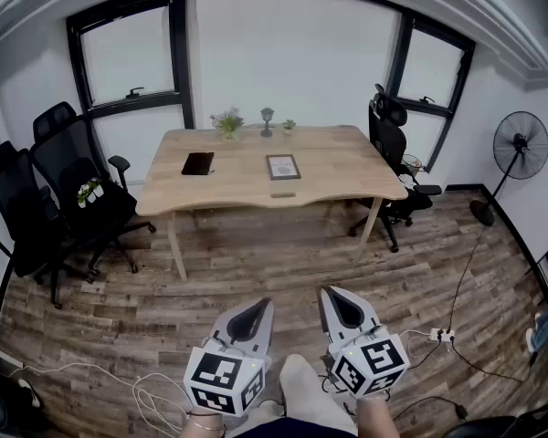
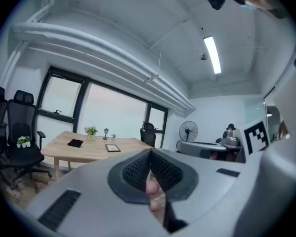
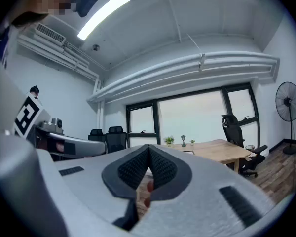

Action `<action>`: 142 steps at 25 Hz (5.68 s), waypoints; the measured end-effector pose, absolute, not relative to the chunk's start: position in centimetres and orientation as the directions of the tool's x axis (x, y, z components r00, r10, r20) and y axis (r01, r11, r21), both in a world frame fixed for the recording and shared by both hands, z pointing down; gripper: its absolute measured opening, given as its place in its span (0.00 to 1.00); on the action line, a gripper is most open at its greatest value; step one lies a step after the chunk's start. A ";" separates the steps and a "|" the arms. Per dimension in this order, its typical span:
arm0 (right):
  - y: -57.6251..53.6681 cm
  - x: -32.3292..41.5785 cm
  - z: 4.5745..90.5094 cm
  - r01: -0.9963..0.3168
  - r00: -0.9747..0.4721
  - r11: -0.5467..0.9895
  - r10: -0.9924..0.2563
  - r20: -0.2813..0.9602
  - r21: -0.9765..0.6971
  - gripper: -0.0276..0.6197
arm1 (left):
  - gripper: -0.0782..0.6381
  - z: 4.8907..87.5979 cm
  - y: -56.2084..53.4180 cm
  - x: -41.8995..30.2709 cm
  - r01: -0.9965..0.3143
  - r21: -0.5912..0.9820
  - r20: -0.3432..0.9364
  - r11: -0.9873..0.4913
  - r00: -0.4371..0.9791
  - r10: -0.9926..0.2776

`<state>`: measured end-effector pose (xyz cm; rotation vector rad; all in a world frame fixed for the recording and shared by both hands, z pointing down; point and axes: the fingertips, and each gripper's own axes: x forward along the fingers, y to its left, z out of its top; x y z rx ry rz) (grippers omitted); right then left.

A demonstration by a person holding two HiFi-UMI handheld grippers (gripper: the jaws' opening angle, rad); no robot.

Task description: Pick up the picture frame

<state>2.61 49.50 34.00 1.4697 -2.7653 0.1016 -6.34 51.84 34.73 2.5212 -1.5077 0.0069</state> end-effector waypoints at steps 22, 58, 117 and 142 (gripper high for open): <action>44.2 3.8 35.8 -0.809 -0.586 0.580 -0.808 0.054 -0.098 0.04 | 0.12 34.8 46.3 -3.9 -0.870 0.179 0.105 -0.459 0.481 -0.870; 25.8 7.3 37.5 -0.795 -0.607 0.600 -0.788 0.102 -0.093 0.04 | 0.12 37.3 27.5 -0.5 -0.878 0.215 0.191 -0.427 0.466 -0.864; 8.4 6.4 38.6 -0.746 -0.666 0.656 -0.738 0.108 -0.115 0.04 | 0.12 38.5 10.1 -0.6 -0.892 0.243 0.235 -0.382 0.436 -0.869; -3.0 2.7 38.2 -0.776 -0.631 0.623 -0.763 0.142 -0.096 0.04 | 0.12 38.5 -1.7 -4.5 -0.868 0.263 0.236 -0.422 0.482 -0.844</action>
